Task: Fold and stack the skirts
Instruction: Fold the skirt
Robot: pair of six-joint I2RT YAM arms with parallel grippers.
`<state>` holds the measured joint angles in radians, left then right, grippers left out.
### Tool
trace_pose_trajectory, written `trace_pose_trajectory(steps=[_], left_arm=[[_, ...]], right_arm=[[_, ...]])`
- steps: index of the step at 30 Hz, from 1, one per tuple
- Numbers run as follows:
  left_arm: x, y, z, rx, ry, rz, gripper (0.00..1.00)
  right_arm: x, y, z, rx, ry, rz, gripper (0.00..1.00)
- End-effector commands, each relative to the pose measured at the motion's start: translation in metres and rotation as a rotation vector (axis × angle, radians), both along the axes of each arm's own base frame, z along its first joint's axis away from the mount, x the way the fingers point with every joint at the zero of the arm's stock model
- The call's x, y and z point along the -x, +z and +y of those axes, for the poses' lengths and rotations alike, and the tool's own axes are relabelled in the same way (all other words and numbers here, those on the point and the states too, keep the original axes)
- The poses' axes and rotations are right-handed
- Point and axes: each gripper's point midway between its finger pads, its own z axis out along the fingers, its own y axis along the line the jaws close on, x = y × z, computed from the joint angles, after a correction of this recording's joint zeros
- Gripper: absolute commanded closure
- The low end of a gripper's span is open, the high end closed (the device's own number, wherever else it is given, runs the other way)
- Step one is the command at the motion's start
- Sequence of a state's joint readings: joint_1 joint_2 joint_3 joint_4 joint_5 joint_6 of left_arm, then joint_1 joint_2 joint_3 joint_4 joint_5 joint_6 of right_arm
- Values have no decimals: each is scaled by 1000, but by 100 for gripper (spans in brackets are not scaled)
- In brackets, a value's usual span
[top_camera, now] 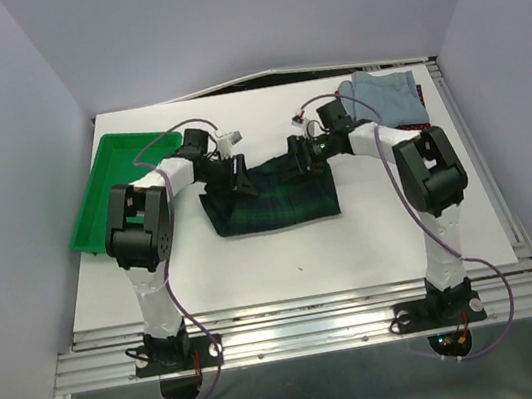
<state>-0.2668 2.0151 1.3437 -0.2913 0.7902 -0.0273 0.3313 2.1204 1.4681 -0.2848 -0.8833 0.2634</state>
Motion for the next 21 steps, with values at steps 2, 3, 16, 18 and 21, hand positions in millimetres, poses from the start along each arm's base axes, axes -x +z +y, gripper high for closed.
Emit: trace_pose_trajectory(steps=[2, 3, 16, 18, 21], left_arm=[[-27, 68, 37, -217, 6, -397, 28], [-27, 78, 40, -255, -4, -458, 25], [67, 84, 32, -731, -419, -1115, 1], [68, 81, 32, -762, -443, -1151, 1], [75, 71, 23, -795, -510, -1209, 1]], right_arm=[[-3, 114, -18, -14, -140, -186, 13], [0, 123, -23, -4, -175, -201, 9], [75, 44, -99, 230, -571, -24, 0], [77, 34, -96, 213, -584, 18, 0], [80, 19, -86, 174, -567, 88, 0]])
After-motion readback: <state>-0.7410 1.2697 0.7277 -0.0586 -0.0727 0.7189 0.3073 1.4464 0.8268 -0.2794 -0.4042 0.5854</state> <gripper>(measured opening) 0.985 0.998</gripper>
